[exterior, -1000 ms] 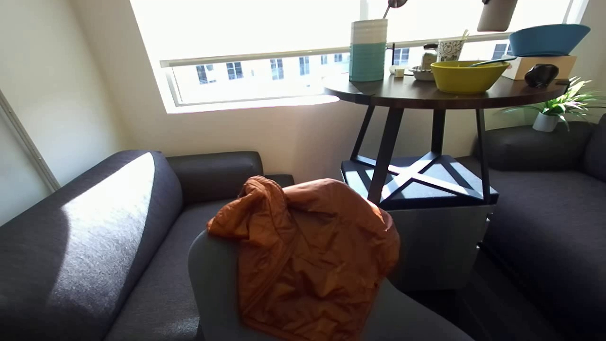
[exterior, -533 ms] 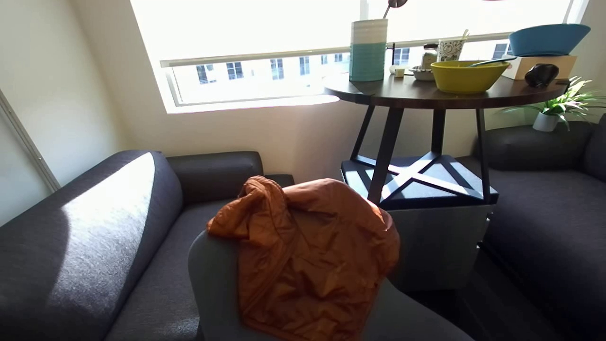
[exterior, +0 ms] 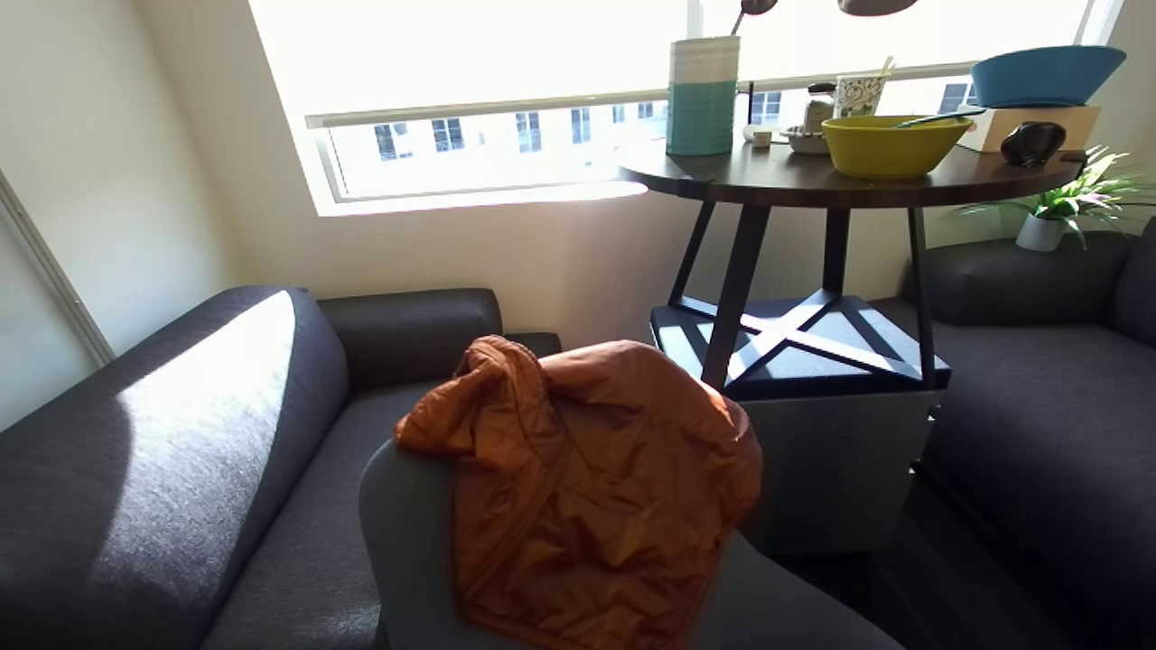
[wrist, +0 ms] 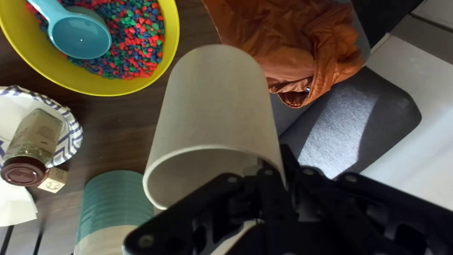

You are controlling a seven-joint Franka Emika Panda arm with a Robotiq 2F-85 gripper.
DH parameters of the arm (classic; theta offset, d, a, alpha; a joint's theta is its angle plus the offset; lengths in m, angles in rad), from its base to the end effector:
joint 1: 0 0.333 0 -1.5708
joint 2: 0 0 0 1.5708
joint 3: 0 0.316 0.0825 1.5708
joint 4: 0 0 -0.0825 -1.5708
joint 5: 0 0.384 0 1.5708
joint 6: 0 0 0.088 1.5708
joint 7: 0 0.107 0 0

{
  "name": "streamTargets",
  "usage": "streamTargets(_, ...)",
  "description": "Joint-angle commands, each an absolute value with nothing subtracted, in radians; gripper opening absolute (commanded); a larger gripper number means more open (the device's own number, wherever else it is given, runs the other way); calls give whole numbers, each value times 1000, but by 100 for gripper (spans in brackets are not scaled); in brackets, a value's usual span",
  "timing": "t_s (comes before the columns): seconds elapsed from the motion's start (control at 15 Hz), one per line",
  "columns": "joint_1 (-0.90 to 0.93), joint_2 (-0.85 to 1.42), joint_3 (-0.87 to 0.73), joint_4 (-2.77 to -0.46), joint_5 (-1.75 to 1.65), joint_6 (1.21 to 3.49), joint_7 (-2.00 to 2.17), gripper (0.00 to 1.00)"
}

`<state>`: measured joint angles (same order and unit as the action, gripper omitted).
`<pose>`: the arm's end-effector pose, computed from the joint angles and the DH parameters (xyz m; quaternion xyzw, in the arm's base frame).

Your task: Move the white mug cup to the left

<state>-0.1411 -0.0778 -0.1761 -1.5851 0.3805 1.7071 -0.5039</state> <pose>0.5256 -0.1404 0.6803 -0.9723 -0.0836 -0.1673 0.1406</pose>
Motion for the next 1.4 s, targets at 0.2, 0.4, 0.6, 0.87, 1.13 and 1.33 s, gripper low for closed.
streamTargets(0.2,-122,-77,-158,-1626,351,1816,-521,2)
streamTargets(0.4,-80,-53,-100,-1659,273,1960,-496,2)
streamTargets(0.6,-41,4,-51,-1659,145,2017,-469,2)
streamTargets(0.87,-21,95,-21,-1647,78,2116,-397,2)
streamTargets(1.13,-42,154,-19,-1649,154,2199,-344,2)
streamTargets(1.33,-59,176,-16,-1665,200,2247,-330,2)
